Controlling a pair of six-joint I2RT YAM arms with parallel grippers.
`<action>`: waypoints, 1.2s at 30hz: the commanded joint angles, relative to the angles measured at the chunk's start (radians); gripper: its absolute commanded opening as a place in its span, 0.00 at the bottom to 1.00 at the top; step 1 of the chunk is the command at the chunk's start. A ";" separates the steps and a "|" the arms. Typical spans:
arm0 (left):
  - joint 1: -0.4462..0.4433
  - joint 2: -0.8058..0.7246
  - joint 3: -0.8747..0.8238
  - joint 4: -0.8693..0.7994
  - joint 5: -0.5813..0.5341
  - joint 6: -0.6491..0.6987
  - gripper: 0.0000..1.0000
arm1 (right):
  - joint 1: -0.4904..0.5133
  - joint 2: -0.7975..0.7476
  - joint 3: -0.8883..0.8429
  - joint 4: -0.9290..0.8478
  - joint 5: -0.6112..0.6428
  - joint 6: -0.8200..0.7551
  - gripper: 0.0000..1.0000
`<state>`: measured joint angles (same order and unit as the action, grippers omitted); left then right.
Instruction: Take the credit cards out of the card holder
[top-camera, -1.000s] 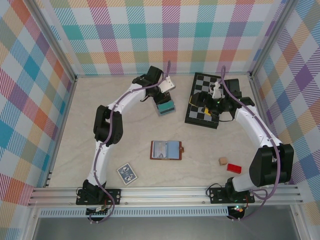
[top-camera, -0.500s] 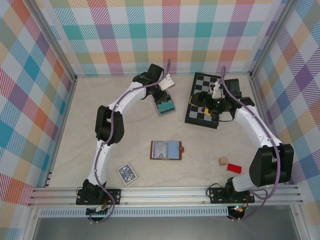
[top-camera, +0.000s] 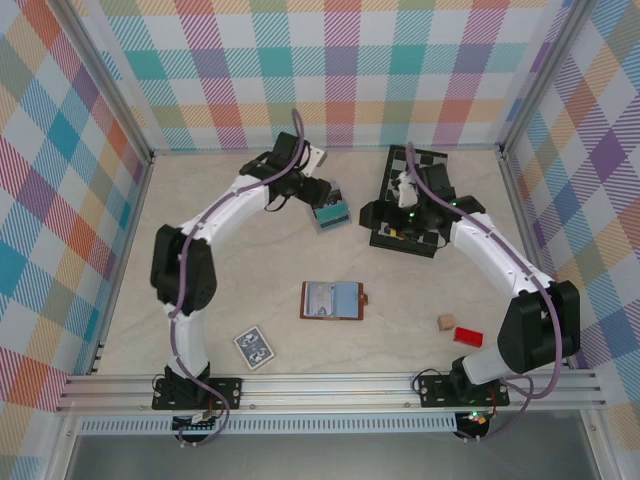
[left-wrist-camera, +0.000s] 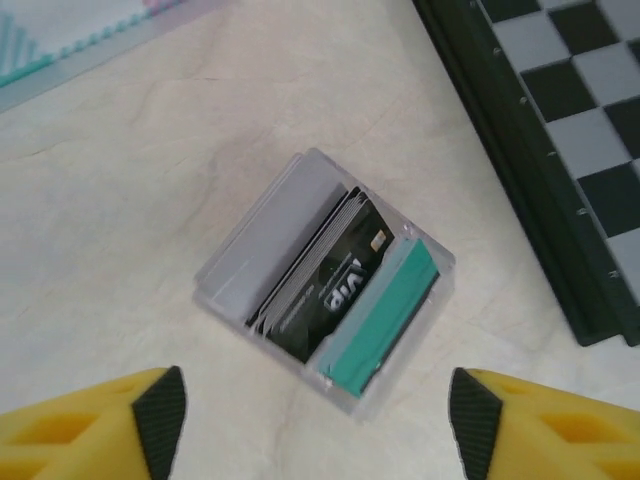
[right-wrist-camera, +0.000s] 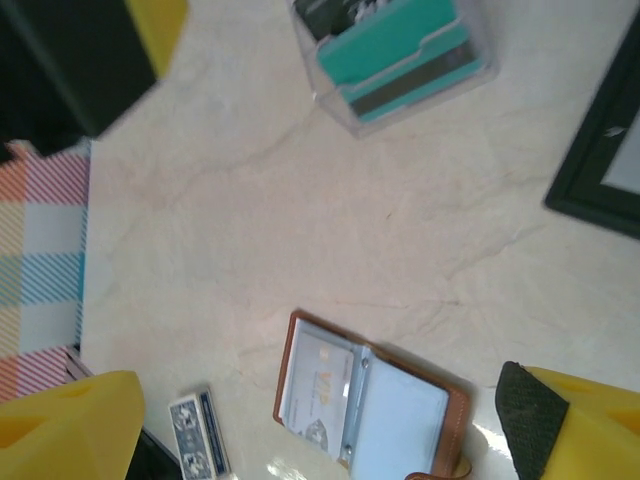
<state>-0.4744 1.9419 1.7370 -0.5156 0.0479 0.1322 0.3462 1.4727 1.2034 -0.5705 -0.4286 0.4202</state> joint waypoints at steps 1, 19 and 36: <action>0.012 -0.145 -0.151 0.109 -0.068 -0.216 0.78 | 0.087 0.028 -0.022 -0.039 0.054 -0.044 0.91; 0.026 -0.486 -0.771 0.097 0.095 -0.762 0.94 | 0.352 0.264 -0.055 0.019 0.045 0.138 0.56; -0.081 -0.418 -0.888 0.215 0.349 -0.951 0.41 | 0.318 0.369 -0.085 0.083 -0.029 0.157 0.28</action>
<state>-0.5304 1.5040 0.8661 -0.3290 0.3450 -0.7845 0.6662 1.8297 1.1362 -0.5034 -0.4431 0.5728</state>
